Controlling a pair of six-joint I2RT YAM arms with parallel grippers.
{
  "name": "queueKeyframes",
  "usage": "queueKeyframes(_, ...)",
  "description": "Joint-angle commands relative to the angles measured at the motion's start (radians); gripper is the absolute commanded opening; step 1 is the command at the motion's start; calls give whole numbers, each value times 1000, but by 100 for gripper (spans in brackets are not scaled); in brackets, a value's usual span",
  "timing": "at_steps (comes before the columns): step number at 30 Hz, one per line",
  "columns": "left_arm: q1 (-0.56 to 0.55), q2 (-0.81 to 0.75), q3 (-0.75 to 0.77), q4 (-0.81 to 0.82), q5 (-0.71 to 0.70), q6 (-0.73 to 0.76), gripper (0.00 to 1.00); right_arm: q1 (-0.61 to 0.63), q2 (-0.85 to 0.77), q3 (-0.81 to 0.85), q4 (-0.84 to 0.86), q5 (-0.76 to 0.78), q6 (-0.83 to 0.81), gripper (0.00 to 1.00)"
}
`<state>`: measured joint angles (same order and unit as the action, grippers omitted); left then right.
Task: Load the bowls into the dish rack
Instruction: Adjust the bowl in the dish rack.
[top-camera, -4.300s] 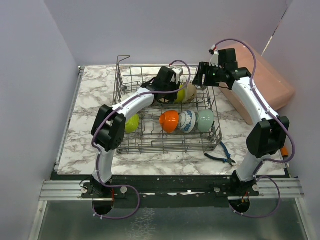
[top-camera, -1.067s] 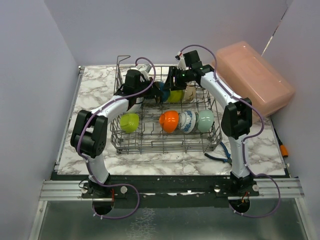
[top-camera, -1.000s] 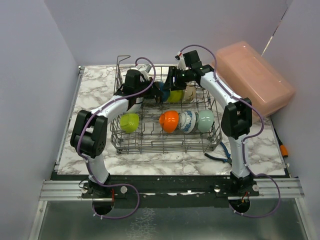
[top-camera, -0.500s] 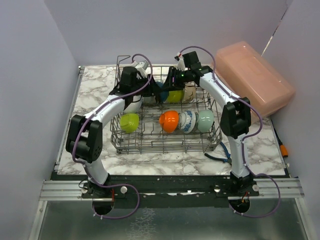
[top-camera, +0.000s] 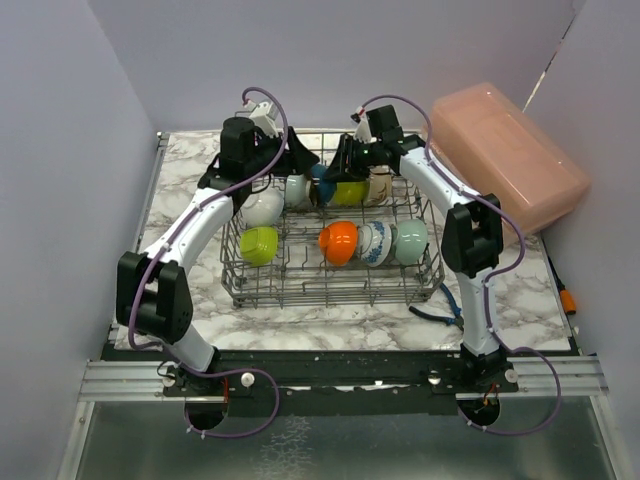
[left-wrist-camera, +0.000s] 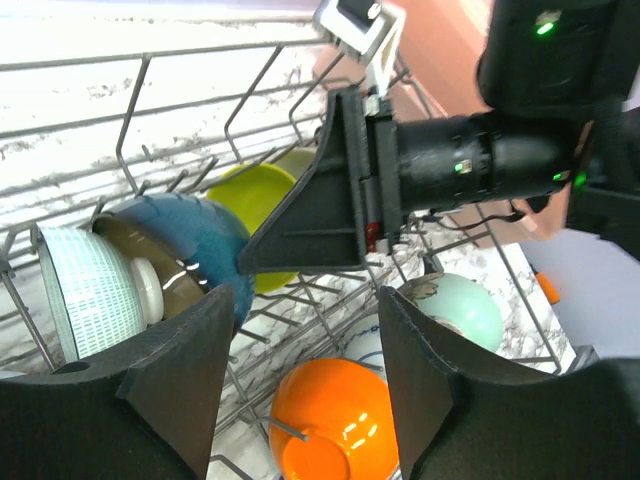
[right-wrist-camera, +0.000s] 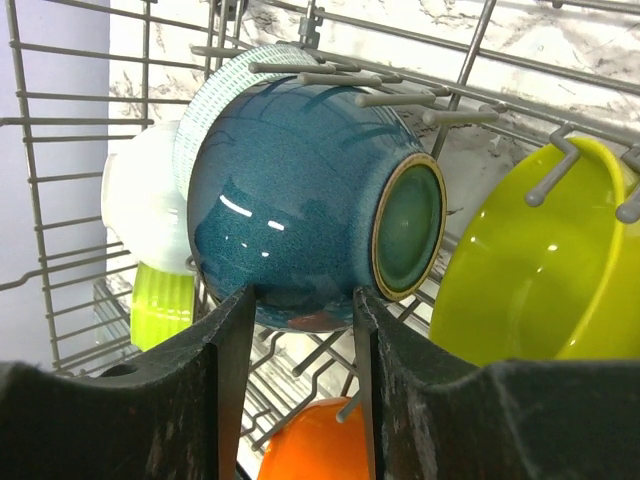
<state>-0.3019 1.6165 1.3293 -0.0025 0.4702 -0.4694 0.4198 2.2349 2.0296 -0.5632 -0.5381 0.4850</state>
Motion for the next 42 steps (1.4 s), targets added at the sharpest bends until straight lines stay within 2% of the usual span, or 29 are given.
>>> queueKeyframes(1,10,-71,35,-34,-27,32,62,80,34,-88,58,-24,33,43)
queueKeyframes(11,23,-97,8,-45,-27,50,65,86,7,-163,83,47,27,44)
queueKeyframes(18,41,-116,-8,-53,-25,57,68,85,-94,-148,65,123,-39,53)
queueKeyframes(23,69,-139,-4,-53,-17,56,73,85,-149,-144,50,159,-65,61)
queueKeyframes(32,114,-183,8,-53,-6,49,80,85,-196,-132,32,206,-79,64)
queueKeyframes(38,147,-210,7,-54,-1,52,82,84,-222,-114,15,241,-101,69)
queueKeyframes(42,184,-230,7,-53,3,54,88,64,-244,-97,8,229,-103,72)
